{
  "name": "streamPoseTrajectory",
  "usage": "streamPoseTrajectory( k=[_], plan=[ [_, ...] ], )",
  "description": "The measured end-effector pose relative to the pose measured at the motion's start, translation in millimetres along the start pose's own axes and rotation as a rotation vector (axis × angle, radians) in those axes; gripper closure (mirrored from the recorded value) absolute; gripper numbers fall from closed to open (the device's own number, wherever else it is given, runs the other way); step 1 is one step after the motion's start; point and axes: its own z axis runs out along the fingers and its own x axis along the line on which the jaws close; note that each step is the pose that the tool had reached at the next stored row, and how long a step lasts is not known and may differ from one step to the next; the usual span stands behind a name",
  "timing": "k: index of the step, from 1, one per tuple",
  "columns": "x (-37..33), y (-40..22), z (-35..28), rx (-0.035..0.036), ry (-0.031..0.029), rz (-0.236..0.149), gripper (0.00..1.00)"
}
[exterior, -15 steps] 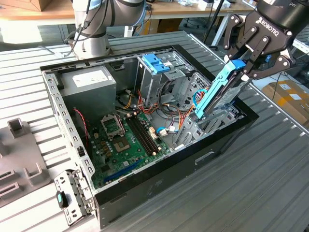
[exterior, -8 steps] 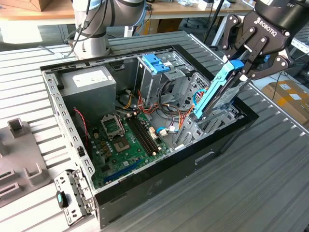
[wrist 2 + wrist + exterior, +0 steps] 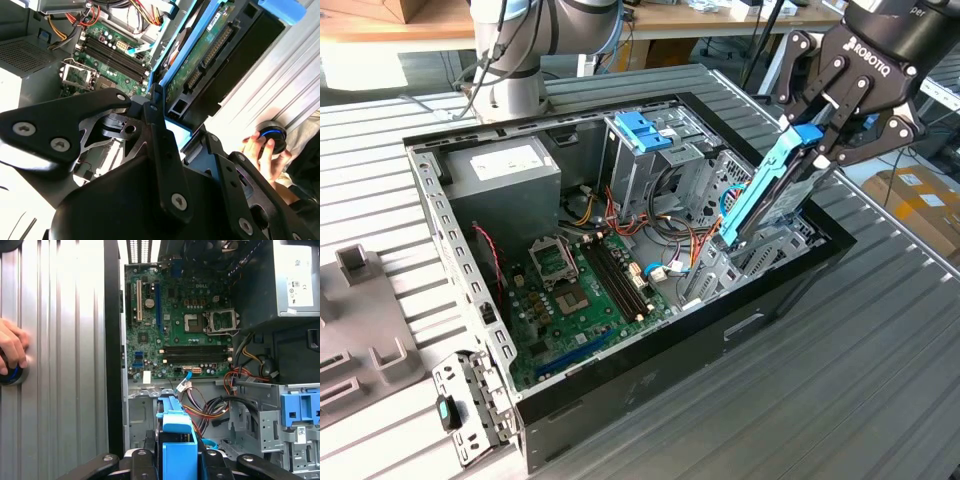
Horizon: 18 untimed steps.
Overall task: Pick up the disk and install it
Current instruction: 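Insert the disk into the insertion slot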
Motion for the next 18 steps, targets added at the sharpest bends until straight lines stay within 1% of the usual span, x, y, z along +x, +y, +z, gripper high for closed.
streamPoseTrajectory(
  k=[2,3,6,18],
  plan=[
    [-0.2,0.4,0.3,0.0000,0.0000,0.000,0.63],
    [-0.7,2.2,1.3,0.0000,0.0000,0.000,0.63],
    [-0.9,3.1,1.7,0.0000,0.0000,0.000,0.63],
    [-1.1,3.9,2.2,0.0000,0.0001,0.000,0.63]
  ],
)
